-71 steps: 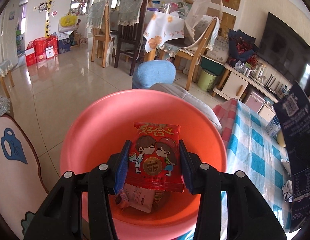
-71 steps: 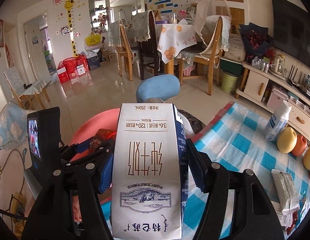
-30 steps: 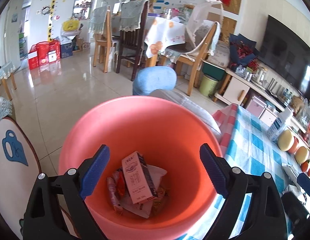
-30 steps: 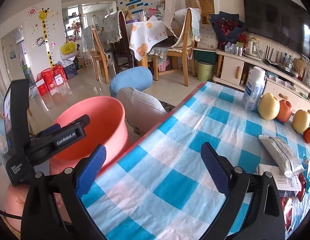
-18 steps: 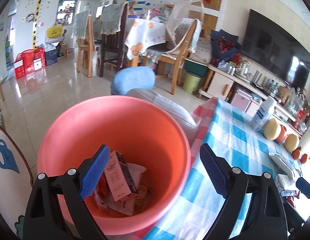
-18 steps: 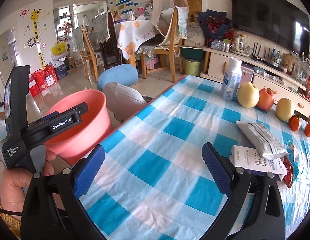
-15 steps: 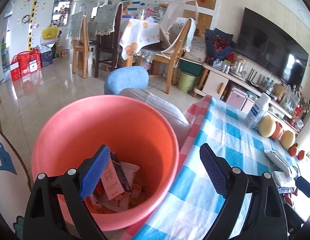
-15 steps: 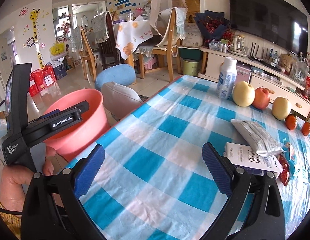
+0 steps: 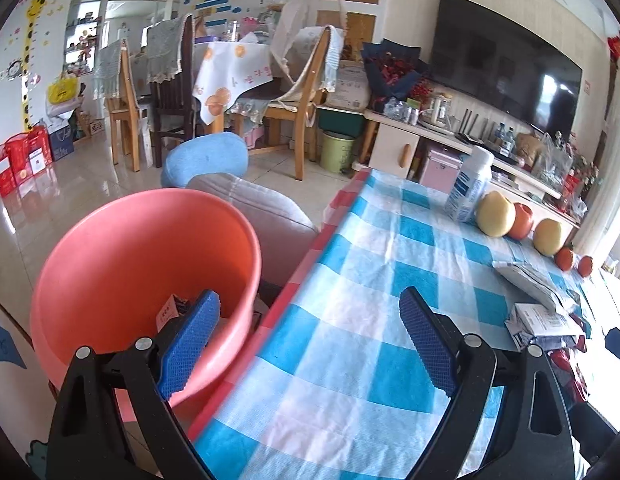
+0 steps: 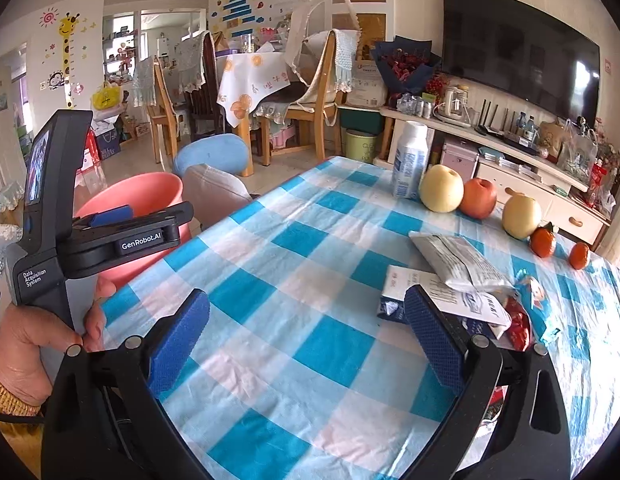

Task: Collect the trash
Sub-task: 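Move both tools back over the table toward the red snack bags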

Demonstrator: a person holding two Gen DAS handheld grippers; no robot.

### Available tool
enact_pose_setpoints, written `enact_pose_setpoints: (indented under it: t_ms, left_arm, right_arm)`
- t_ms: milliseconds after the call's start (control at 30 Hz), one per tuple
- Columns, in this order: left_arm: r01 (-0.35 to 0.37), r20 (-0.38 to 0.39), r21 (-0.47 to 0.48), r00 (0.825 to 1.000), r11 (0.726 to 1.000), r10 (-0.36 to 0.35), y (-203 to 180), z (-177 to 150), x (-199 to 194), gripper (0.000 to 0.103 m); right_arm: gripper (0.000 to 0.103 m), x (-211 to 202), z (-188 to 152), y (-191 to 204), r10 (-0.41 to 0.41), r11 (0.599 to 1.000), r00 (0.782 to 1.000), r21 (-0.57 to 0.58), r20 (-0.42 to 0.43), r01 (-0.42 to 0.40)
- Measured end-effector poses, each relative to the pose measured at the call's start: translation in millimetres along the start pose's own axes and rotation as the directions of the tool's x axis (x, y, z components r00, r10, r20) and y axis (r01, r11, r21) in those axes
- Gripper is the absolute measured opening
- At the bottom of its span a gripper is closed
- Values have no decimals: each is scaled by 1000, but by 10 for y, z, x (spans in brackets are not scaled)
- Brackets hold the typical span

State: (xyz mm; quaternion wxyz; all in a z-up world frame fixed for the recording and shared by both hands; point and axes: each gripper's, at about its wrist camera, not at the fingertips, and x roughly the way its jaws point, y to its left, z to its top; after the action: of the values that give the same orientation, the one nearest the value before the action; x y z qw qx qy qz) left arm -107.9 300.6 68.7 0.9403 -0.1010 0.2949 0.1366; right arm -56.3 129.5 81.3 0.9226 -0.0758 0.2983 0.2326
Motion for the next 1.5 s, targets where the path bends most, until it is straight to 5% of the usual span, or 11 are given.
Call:
enact_pose_setpoints:
  t_ms: [967,1500]
  left_arm:
    - [161,-63,217,987,963,-150,-1168,-421,-296,91]
    - [267,-166,352,961,897,-221,-1947,-692,-385,91]
  right_arm:
    - [98,-498,-395,-852,-67,996,996,71,59,62]
    - [98,-820,-506,-1644,-172,970,982,185,76,156]
